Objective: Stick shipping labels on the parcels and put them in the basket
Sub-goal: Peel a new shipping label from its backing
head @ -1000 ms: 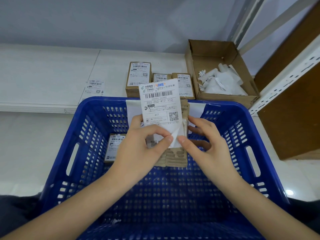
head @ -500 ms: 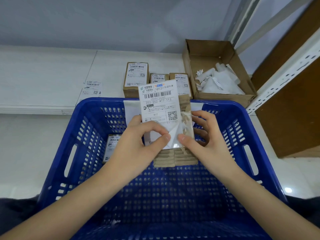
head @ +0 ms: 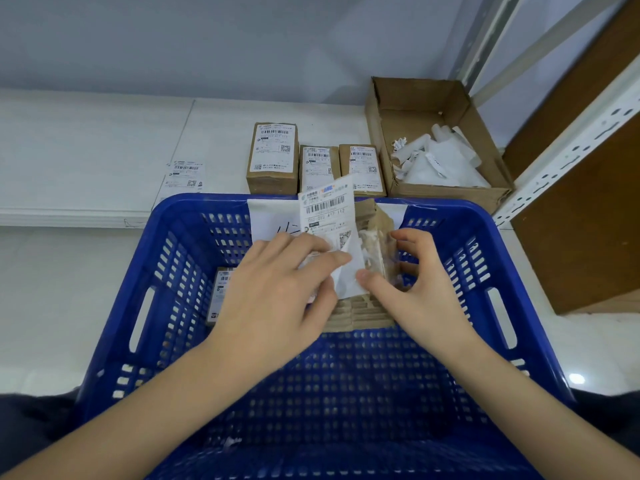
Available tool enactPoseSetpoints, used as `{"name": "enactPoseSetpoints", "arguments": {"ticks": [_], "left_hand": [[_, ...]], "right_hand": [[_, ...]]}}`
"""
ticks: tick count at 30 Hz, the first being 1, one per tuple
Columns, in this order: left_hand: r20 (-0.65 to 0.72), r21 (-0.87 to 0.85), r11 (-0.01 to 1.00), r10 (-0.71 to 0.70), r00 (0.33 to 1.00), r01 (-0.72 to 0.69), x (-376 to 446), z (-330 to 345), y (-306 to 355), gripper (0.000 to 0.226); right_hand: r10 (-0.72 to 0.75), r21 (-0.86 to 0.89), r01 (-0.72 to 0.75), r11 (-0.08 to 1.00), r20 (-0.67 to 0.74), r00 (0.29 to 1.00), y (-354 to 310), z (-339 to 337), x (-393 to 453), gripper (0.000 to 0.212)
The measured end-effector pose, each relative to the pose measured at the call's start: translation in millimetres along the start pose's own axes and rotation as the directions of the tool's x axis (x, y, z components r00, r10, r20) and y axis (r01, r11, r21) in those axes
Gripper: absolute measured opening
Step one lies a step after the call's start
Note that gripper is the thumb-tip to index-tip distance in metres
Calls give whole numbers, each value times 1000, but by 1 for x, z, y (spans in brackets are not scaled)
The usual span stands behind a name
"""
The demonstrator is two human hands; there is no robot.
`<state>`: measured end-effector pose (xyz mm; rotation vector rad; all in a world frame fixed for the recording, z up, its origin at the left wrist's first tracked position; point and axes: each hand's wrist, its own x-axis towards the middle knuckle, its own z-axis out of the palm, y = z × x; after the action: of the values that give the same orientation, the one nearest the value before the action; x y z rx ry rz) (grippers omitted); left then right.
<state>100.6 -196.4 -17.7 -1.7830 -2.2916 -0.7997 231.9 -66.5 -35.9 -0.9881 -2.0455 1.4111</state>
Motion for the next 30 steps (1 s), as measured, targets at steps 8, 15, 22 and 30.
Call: {"name": "enactPoseSetpoints", "arguments": {"ticks": [8,15,22,30], "left_hand": [[75,-155,971,-175,982,185,4,-5,3,39],[132,-408,805,-414,900,430,6,-2,-2,11],[161,-470,732,-478,864,493,9,-4,-4,31],[31,-282,912,-302,953,299,6,-8,-3,27]], "right_hand": [[28,-77,-28,997,-1,1000,2,1,0,58],[61,-91,-56,994,53,997,2,2,-3,62],[142,49,-151,987,160,977,-1,3,-4,75],[215,182,-250,951,193,957,-2,-1,0,82]]}}
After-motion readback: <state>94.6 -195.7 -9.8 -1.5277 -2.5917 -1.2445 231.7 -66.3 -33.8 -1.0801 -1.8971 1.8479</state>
